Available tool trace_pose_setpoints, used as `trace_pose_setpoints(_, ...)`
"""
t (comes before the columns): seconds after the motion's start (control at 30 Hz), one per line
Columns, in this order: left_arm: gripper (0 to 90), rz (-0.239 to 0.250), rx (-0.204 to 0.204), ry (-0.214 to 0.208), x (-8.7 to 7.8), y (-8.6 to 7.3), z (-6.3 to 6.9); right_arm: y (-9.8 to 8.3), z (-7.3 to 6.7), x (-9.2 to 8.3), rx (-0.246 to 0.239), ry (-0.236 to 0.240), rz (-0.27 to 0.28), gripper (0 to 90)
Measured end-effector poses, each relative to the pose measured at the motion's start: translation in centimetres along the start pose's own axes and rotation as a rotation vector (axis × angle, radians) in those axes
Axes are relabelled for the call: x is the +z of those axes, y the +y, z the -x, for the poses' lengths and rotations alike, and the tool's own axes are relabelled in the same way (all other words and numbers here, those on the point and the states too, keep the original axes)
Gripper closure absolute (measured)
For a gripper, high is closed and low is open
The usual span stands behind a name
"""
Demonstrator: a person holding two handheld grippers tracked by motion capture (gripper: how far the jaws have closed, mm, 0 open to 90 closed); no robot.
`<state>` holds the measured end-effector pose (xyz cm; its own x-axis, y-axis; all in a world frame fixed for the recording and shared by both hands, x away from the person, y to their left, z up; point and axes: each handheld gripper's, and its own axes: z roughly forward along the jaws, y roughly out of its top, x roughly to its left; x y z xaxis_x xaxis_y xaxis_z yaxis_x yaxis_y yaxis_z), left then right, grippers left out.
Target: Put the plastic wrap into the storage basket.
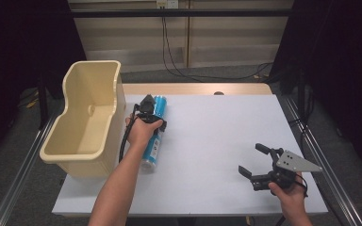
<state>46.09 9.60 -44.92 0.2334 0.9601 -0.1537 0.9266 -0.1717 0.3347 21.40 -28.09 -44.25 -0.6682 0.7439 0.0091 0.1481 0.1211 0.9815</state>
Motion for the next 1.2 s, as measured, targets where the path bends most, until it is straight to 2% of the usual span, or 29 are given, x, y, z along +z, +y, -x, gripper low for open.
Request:
trace_pose_setpoints(0.23, 31.4, -0.038, -0.023, 0.002, 0.1, 0.4, 0.0, 0.0, 0.0, 0.0, -0.001, 0.001, 0.0, 1.3)
trace_pose_setpoints(0.33, 31.9, -0.045, -0.027, 0.02, 0.0, 0.5, 0.3, 0.0, 0.0, 0.0, -0.001, 0.001, 0.0, 1.3)
trace_pose_setpoints(0.4, 32.1, -0.06, -0.022, 0.035, 0.0, 0.6, 0.5, 0.0, 0.1, 0.0, -0.001, -0.001, -0.001, 1.3)
trace_pose_setpoints(0.47, 32.2, -0.099, -0.025, 0.042, -0.2, 0.8, 0.7, -0.1, 0.1, 0.0, 0.0, -0.001, -0.001, 1.3)
trace_pose_setpoints(0.5, 32.2, -0.099, -0.025, 0.042, -0.2, 0.8, 0.7, -0.1, 0.1, 0.0, 0.0, -0.001, -0.001, 1.3)
trace_pose_setpoints(0.53, 32.2, -0.128, -0.022, 0.042, -0.4, 0.9, 0.8, -0.1, 0.1, 0.0, 0.0, -0.003, -0.002, 1.3)
trace_pose_setpoints(0.57, 32.2, -0.135, -0.028, 0.04, -0.6, 1.0, 0.9, -0.1, 0.2, 0.0, 0.003, -0.003, -0.001, 1.3)
trace_pose_setpoints(0.67, 32.2, -0.133, -0.039, 0.031, -1.1, 1.1, 0.9, -0.1, 0.2, 0.0, 0.002, -0.003, -0.001, 1.3)
trace_pose_setpoints(0.73, 32.3, -0.118, -0.04, 0.021, -2.7, 1.5, 1.1, -0.1, 0.2, 0.0, 0.001, -0.003, -0.001, 1.3)
trace_pose_setpoints(0.8, 32.2, -0.113, -0.037, 0.022, -3.1, 1.6, 1.1, -0.1, 0.2, 0.0, 0.0, -0.003, 0.0, 1.3)
trace_pose_setpoints(0.83, 32.3, -0.101, -0.031, 0.027, -4.3, 1.8, 1.2, -0.1, 0.2, -0.1, 0.002, -0.002, 0.0, 1.3)
trace_pose_setpoints(0.9, 32.3, -0.102, -0.036, 0.026, -4.8, 1.9, 1.2, -0.1, 0.2, 0.0, 0.002, -0.002, 0.0, 1.3)
trace_pose_setpoints(0.93, 32.3, -0.106, -0.041, 0.02, -6.0, 2.2, 1.1, -0.1, 0.2, 0.0, 0.001, -0.003, 0.0, 1.3)
trace_pose_setpoints(0.97, 32.3, -0.106, -0.041, 0.02, -6.0, 2.2, 1.1, -0.1, 0.2, 0.0, 0.001, -0.003, 0.0, 1.3)
trace_pose_setpoints(1.0, 32.2, -0.104, -0.042, 0.022, -7.1, 2.3, 1.1, -0.1, 0.1, 0.0, 0.001, -0.001, 0.0, 1.3)
trace_pose_setpoints(1.03, 32.3, -0.104, -0.042, 0.022, -7.1, 2.3, 1.1, -0.1, 0.1, 0.0, -0.001, -0.003, 0.001, 1.3)
trace_pose_setpoints(1.07, 32.3, -0.098, -0.047, 0.016, -8.1, 2.4, 0.9, -0.1, 0.1, 0.0, -0.001, -0.003, 0.001, 1.3)
trace_pose_setpoints(1.17, 32.2, -0.086, -0.051, 0.014, -9.6, 2.5, 0.7, -0.1, 0.1, 0.0, 0.0, -0.002, 0.0, 1.3)
trace_pose_setpoints(1.2, 32.2, -0.086, -0.051, 0.014, -9.6, 2.5, 0.7, -0.1, 0.1, 0.0, 0.0, -0.002, 0.0, 1.3)
